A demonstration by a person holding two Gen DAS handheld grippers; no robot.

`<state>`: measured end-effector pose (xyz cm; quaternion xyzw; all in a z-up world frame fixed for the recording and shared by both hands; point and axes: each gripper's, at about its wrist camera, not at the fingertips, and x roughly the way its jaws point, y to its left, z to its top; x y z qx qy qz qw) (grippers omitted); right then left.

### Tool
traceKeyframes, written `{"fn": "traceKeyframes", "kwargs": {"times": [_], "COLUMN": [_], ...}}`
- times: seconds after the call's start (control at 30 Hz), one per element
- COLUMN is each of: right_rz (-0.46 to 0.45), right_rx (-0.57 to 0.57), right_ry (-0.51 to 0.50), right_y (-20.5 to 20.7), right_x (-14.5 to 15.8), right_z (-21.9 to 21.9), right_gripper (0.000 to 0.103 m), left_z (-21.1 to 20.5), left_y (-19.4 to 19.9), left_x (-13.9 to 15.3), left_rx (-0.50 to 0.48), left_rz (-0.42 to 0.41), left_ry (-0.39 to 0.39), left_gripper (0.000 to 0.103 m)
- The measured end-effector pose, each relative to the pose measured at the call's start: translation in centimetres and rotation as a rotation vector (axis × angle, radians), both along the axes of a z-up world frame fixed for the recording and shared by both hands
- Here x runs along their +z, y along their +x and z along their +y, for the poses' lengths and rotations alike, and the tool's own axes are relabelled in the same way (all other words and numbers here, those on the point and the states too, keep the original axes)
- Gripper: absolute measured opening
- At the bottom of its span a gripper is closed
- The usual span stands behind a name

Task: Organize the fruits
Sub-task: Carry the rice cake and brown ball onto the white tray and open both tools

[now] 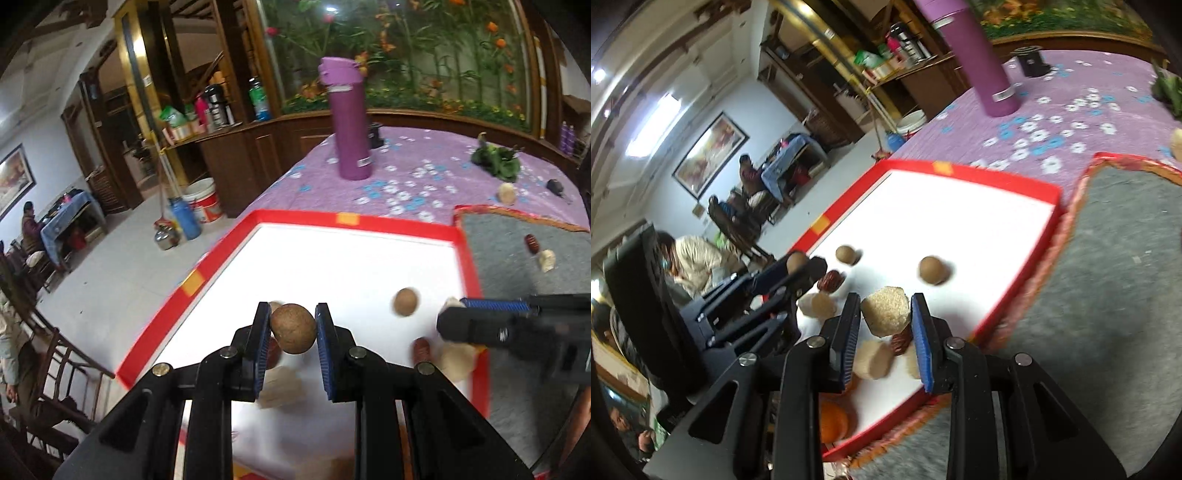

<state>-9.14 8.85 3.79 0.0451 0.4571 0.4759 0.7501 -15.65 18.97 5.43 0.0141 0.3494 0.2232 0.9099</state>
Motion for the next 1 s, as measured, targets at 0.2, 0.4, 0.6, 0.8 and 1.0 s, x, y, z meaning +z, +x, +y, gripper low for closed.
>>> {"fn": "traceKeyframes", "kwargs": {"times": [0.2, 0.4, 0.6, 0.8, 1.0], "right_rz": [-0.039, -0.043, -0.091, -0.091, -0.066], "right_rx": [0.023, 0.012, -0.04, -0.09, -0.109], "right_ry": [-0.015, 0.004, 0.02, 0.074, 0.077], "right_y": [-0.8, -0.6, -0.5, -0.2, 0.3], "right_x": [-0.9, -1.3, -0.5, 0.2, 0.1], "right_z": [1.1, 0.8, -0.1, -1.6, -2.1], "right_gripper": [0.031, 0.044, 0.063, 0.063, 0.063], "left_z": [1.3, 1.9, 1.9, 1.6, 0.7], "left_y": [-0.6, -0.8, -1.0, -0.9, -0.6], "left_x": [-0.7, -0.9, -0.8, -0.5, -0.3], "left_rx": [0.028, 0.055, 0.1, 0.092, 0.072], "left_rz": [0.012, 0.016, 0.009, 0.015, 0.028], "left_ry": [0.001, 0.011, 0.058, 0.068, 0.082], "left_gripper": [0.023, 0.024, 0.078, 0.08, 0.08]}}
